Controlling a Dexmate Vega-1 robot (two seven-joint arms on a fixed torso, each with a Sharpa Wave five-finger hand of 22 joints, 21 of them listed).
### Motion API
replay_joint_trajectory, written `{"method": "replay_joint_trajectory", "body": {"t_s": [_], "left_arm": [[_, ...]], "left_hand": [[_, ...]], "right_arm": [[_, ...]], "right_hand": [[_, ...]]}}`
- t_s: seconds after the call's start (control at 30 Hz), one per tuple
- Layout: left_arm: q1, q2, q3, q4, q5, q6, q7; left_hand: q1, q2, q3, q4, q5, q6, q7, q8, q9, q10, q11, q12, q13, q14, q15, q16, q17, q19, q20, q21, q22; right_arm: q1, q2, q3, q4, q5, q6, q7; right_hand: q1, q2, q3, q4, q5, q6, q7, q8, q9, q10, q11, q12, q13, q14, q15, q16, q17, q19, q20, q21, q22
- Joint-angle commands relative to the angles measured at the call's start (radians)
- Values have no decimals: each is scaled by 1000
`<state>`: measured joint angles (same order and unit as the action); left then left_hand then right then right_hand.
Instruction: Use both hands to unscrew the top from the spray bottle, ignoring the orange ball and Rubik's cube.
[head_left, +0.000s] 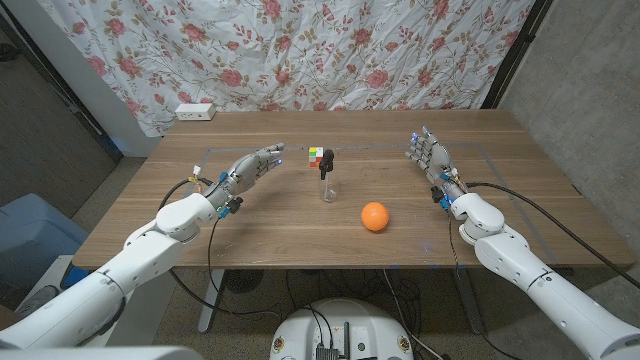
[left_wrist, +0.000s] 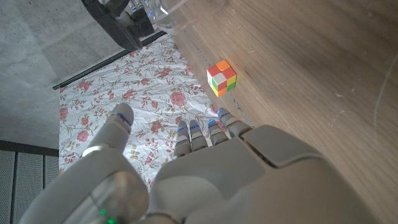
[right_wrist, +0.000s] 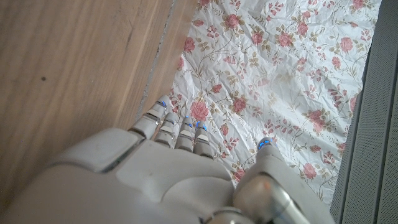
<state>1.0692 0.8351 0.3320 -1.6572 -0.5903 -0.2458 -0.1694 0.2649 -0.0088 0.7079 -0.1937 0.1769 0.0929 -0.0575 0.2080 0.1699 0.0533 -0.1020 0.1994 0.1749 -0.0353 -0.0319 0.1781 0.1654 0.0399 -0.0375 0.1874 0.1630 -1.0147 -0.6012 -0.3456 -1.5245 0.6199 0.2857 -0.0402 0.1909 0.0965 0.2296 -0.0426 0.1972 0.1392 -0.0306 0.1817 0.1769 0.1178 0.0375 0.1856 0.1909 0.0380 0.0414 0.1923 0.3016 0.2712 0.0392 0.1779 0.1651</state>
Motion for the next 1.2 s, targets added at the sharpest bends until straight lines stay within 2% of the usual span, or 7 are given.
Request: {"method": "replay_joint_trajectory", "body": {"t_s": [0.03,0.3,0.63,0.77,1.2], "left_arm": [[-43,13,32,33,23,-3,-63],[-88,16,64,64,41,-3,-120],[-150,42,108,70,66,35,-210],[-173,38,124,83,72,34,-241],[-215,41,161,99,110,33,-290]], "left_hand": [[24,-3,11,-1,4,5,-11,-2,5,-3,-14,-5,2,14,-54,3,3,8,-40,-5,1],[73,-21,25,0,9,-30,-15,-13,5,-32,-16,-16,2,-17,-51,-8,3,-18,-38,-12,2],[135,-65,33,2,15,-84,-20,-19,6,-102,-7,-25,3,-82,-39,-11,4,-99,-42,-19,2],[170,-90,34,4,16,-120,-16,-21,6,-152,3,-26,2,-121,-26,-9,4,-153,-42,-19,2],[211,-116,32,7,15,-179,-19,-23,6,-219,12,-25,3,-188,-2,-12,5,-200,-47,-16,3]], "right_arm": [[17,12,-8,26,-2,13,20],[34,22,-17,41,-6,15,27],[43,32,-27,49,-17,15,19],[39,32,-27,47,-20,16,13],[17,30,-23,30,-31,30,-6]], "right_hand": [[0,4,5,0,2,0,0,2,2,6,10,7,-1,-2,7,7,-1,1,-1,6,2],[-8,2,2,1,2,-1,0,2,2,5,11,7,-1,0,10,9,-3,1,2,7,2],[-15,0,1,2,2,-2,1,2,1,3,11,7,-1,-1,12,9,-5,-1,6,7,2],[-17,0,1,2,2,-11,-2,-1,1,3,11,7,-1,-2,12,9,-7,-1,7,7,2],[-23,-1,1,2,3,-24,-2,-3,1,-1,12,6,-1,-2,15,10,-11,-4,10,6,2]]}}
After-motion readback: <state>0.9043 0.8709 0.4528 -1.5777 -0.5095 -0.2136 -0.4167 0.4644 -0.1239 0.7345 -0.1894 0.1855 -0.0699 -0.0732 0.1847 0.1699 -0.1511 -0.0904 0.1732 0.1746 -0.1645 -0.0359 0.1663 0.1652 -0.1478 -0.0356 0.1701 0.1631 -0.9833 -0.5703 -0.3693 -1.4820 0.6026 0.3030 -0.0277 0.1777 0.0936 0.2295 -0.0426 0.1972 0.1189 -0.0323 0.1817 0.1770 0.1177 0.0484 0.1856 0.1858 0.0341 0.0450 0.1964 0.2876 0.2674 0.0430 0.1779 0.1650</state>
